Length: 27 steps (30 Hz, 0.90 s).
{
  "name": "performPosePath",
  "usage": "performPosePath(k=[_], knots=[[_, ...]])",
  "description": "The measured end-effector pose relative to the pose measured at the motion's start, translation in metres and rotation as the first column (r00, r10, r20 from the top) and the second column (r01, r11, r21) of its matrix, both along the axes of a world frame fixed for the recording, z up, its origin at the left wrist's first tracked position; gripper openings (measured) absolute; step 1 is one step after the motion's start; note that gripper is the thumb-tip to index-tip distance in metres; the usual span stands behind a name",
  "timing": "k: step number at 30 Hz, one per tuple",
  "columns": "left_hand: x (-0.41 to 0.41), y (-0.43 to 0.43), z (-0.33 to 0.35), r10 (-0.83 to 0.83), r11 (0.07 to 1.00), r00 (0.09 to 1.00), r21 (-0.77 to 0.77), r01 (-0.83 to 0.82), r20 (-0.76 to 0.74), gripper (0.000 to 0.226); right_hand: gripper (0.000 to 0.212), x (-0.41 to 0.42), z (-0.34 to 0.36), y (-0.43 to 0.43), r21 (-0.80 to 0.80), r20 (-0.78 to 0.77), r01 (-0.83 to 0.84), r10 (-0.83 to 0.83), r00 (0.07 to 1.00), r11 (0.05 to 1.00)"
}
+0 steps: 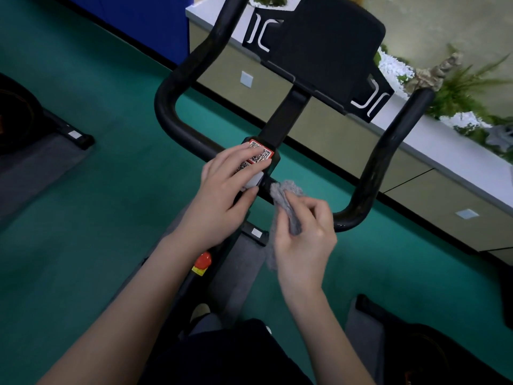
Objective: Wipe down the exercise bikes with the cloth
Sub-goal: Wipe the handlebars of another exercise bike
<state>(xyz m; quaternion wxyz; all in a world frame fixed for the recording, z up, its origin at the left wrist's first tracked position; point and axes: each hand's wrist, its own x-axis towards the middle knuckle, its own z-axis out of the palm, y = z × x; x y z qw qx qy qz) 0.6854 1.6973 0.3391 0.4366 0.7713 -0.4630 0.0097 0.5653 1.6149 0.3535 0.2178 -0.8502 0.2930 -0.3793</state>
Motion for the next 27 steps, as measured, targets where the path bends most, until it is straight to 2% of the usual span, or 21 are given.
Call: performPosePath(k=[4, 10, 15, 20, 23, 27], knots=[[0.000, 0.000, 0.000, -0.003, 1.000, 1.000, -0.007, 0.003, -0.006, 0.043, 0.022, 0.005, -0.009, 0.007, 0.000, 0.081, 0.092, -0.091, 0.993, 0.996], [0.007, 0.001, 0.000, -0.063, 0.997, 0.995, -0.046, 0.059, -0.079, 0.040, 0.020, 0.029, -0.014, 0.021, 0.026, 0.155, 0.067, -0.071, 0.985, 0.997], [0.005, 0.001, 0.003, -0.056, 0.997, 0.989, -0.063, 0.048, -0.139, 0.037, 0.023, 0.012, -0.020, 0.018, -0.038, 0.132, 0.042, -0.037, 0.991, 0.998], [0.003, 0.002, 0.000, -0.046, 0.997, 0.988, -0.061, 0.038, -0.144, 0.040, 0.022, -0.030, -0.022, -0.002, -0.093, 0.182, 0.149, -0.130, 0.975, 0.985], [0.001, 0.001, 0.000, -0.041, 0.997, 0.988, -0.070, 0.031, -0.147, 0.040, 0.023, -0.034, -0.022, -0.009, -0.071, 0.215, 0.220, -0.200, 0.956, 0.973], [0.000, 0.001, 0.001, -0.031, 0.998, 0.991, -0.067, 0.023, -0.127, 0.039, 0.023, -0.024, -0.026, 0.004, -0.022, 0.205, 0.189, -0.181, 0.962, 0.982]])
